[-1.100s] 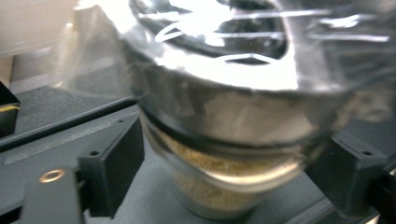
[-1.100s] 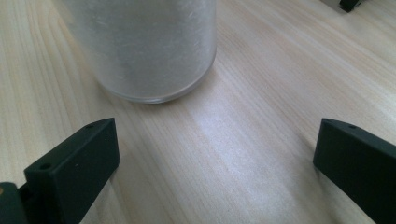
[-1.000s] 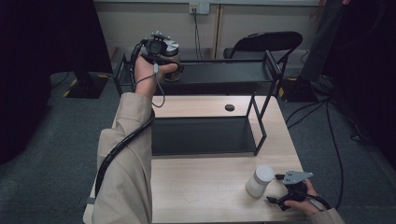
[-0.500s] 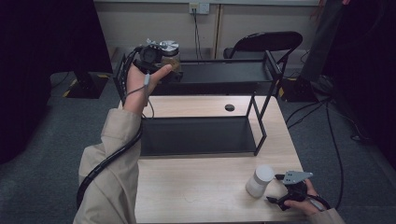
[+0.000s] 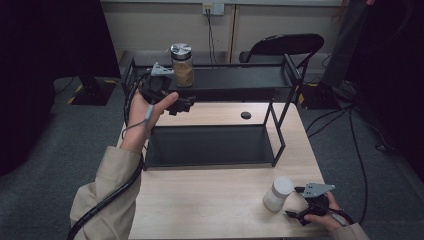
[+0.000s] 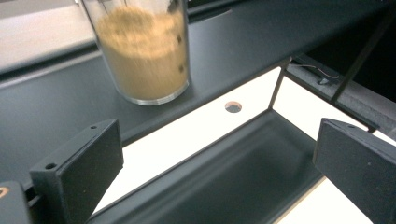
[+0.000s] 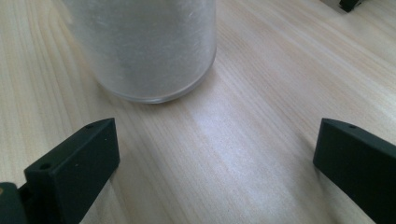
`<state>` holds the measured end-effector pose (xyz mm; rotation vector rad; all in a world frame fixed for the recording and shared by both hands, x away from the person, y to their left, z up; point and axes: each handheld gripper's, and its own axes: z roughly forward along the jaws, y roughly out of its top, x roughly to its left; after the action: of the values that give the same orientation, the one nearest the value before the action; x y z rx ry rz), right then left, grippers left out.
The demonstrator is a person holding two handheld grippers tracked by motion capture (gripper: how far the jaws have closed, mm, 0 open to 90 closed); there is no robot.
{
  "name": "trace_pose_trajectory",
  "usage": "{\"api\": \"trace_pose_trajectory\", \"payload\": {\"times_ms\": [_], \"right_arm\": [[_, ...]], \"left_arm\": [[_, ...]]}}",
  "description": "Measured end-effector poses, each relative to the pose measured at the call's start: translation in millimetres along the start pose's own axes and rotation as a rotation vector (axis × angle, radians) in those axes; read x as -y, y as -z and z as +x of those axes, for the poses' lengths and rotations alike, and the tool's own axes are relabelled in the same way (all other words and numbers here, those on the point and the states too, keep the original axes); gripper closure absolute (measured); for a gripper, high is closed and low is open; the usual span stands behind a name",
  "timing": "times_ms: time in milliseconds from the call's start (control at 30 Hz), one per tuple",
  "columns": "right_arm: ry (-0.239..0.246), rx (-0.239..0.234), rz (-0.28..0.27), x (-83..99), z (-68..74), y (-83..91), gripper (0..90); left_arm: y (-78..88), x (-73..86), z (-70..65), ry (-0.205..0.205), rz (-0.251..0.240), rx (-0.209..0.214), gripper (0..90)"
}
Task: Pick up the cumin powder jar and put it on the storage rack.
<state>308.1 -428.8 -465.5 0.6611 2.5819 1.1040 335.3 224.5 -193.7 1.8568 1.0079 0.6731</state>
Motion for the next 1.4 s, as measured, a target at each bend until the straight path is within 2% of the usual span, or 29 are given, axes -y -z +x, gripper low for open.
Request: {"api": "trace_pose_trajectory", "payload": {"times_ms": [133,367,633,733,833,900,1033,1400], "right_arm": [[0.0,0.0,0.0,0.0,0.0,0.0,0.0],[0.0,0.0,0.0,0.0,0.0,0.0,0.0],[0.0,0.0,0.0,-0.1,0.0,0.1,0.0],[0.0,0.0,0.001,-0.1,0.0,0.1,0.0],[0.0,-0.001,0.001,-0.1,-0.1,0.1,0.0],[0.0,0.0,0.001,-0.1,0.0,0.1,0.0],[0.0,0.0,0.001,-0.1,0.0,0.0,0.0],[0.001,0.0,0.001,-0.1,0.1,0.0,0.0]], "left_arm": [[-0.2,16.3,0.9,0.004,0.007,0.018,0.8],[-0.3,45.7,1.0,-0.013,0.007,0.056,0.8],[0.8,73.3,0.7,-0.022,0.036,0.064,0.9],[0.0,85.4,0.9,-0.01,0.04,0.076,0.9],[-1.3,95.9,-0.5,-0.024,0.051,0.081,0.9],[-2.3,105.5,0.5,-0.029,0.039,0.098,0.8],[-4.1,119.2,1.3,-0.033,0.049,0.12,0.9],[-11.3,151.9,0.4,-0.01,0.061,0.153,0.9]]}}
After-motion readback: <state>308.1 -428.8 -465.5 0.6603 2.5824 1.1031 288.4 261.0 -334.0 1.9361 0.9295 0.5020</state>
